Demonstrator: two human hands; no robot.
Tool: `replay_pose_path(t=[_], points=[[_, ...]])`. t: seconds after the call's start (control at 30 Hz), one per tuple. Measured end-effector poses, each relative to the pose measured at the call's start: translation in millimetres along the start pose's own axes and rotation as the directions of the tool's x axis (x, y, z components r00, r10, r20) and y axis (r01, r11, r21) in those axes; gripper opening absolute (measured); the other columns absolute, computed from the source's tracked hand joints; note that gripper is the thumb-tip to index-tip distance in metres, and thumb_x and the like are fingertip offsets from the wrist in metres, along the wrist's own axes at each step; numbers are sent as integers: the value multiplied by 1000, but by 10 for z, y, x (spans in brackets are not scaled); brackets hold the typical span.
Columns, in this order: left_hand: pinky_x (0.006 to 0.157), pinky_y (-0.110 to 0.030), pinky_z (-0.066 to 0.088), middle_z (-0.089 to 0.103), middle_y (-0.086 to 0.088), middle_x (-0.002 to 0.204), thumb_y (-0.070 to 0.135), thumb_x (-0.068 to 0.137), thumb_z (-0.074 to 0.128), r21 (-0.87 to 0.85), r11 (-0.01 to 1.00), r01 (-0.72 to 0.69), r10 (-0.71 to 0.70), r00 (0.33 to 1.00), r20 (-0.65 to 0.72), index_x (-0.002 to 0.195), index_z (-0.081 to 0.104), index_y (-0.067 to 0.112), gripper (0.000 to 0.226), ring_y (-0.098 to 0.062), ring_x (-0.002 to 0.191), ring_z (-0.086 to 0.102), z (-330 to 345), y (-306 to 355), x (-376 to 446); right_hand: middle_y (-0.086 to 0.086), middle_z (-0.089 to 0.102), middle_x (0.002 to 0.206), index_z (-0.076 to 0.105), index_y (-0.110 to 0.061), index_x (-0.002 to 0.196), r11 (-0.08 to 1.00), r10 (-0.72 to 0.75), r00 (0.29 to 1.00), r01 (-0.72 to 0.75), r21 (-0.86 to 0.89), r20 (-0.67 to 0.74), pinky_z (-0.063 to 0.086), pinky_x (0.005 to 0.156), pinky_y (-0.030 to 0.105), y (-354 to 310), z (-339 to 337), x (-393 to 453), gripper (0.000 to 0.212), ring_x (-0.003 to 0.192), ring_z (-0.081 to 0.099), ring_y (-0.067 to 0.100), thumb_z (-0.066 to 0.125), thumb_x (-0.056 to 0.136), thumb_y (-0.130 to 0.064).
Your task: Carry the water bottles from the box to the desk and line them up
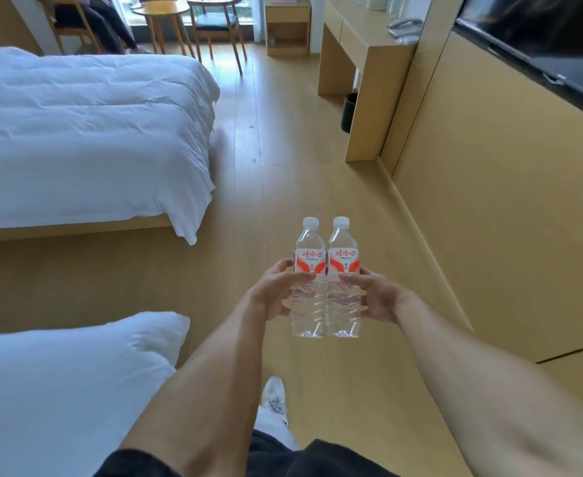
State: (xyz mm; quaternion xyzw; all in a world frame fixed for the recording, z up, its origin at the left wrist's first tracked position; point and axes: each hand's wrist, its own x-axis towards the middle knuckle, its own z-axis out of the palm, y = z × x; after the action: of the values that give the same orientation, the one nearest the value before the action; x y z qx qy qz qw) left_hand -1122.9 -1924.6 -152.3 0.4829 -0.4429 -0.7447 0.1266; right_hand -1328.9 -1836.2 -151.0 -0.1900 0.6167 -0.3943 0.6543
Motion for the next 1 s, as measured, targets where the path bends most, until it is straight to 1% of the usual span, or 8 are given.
replay_pose_path(t=[0.1, 0.23, 0.3, 0.37, 0.53, 0.73, 0.83, 1.0], points=[[89, -63, 54, 74, -8, 114, 18, 84, 79, 19, 1000, 4, -5, 999, 42, 124, 60, 27, 45, -27, 103, 72, -229, 462, 418, 6, 74, 117, 64, -30, 123, 1000, -4, 1000, 5, 18, -19, 53, 96, 55, -417, 38, 361, 58, 106, 72, 31, 84, 68, -29], [88, -61, 56, 76, -5, 109, 21, 82, 81, 38, 999, -3, 1, 998, 66, 122, 61, 29, 46, -25, 101, 72, -462, 1026, 923, 5, 75, 114, 63, -28, 125, 999, -8, 999, 11, 51, -52, 57, 90, 53, -911, 84, 782, 60, 103, 73, 30, 84, 69, -28], [88, -61, 55, 76, -5, 109, 23, 80, 82, 50, 999, -9, 5, 997, 82, 120, 62, 30, 46, -27, 104, 71, -553, 1228, 1148, 4, 75, 115, 63, -28, 125, 998, -17, 998, 21, 58, -53, 56, 91, 54, -1090, 80, 1003, 60, 102, 73, 30, 84, 69, -29], [87, -61, 55, 75, -5, 110, 23, 79, 83, 42, 999, -7, 4, 996, 85, 119, 62, 31, 46, -28, 105, 70, -645, 1402, 1380, 4, 75, 115, 63, -28, 125, 996, -26, 998, 31, 78, -63, 56, 91, 54, -1271, 55, 1243, 60, 101, 74, 30, 84, 69, -29], [87, -60, 56, 76, -5, 109, 24, 80, 82, 51, 999, -2, -2, 997, 82, 119, 63, 31, 43, -28, 105, 71, -834, 1724, 1913, 4, 76, 113, 63, -26, 126, 997, 1, 999, 3, 81, -53, 59, 84, 50, -1652, -17, 1854, 63, 99, 74, 29, 85, 67, -29], [94, -64, 51, 75, -7, 112, 23, 83, 80, 57, 998, -4, 3, 1000, 26, 121, 62, 28, 42, -29, 107, 70, -1041, 2248, 2703, 5, 75, 115, 63, -25, 126, 998, 12, 1000, -13, 67, 3, 59, 80, 48, -2261, -198, 2780, 63, 103, 73, 31, 86, 68, -29], [94, -63, 51, 74, -8, 113, 22, 83, 80, 39, 999, 0, 1, 1000, -18, 123, 60, 27, 44, -30, 108, 69, -1112, 2659, 3138, 4, 75, 114, 64, -26, 125, 998, 26, 999, -28, 51, 35, 58, 86, 51, -2718, -322, 3275, 60, 102, 73, 30, 86, 69, -29], [94, -62, 52, 74, -9, 112, 21, 83, 80, 21, 1000, -8, 9, 998, -64, 124, 59, 27, 47, -31, 106, 69, -1165, 3349, 3808, 2, 76, 110, 64, -26, 124, 999, 33, 997, -34, 7, 72, 58, 87, 53, -3507, -555, 3937, 60, 97, 75, 29, 87, 68, -30]])
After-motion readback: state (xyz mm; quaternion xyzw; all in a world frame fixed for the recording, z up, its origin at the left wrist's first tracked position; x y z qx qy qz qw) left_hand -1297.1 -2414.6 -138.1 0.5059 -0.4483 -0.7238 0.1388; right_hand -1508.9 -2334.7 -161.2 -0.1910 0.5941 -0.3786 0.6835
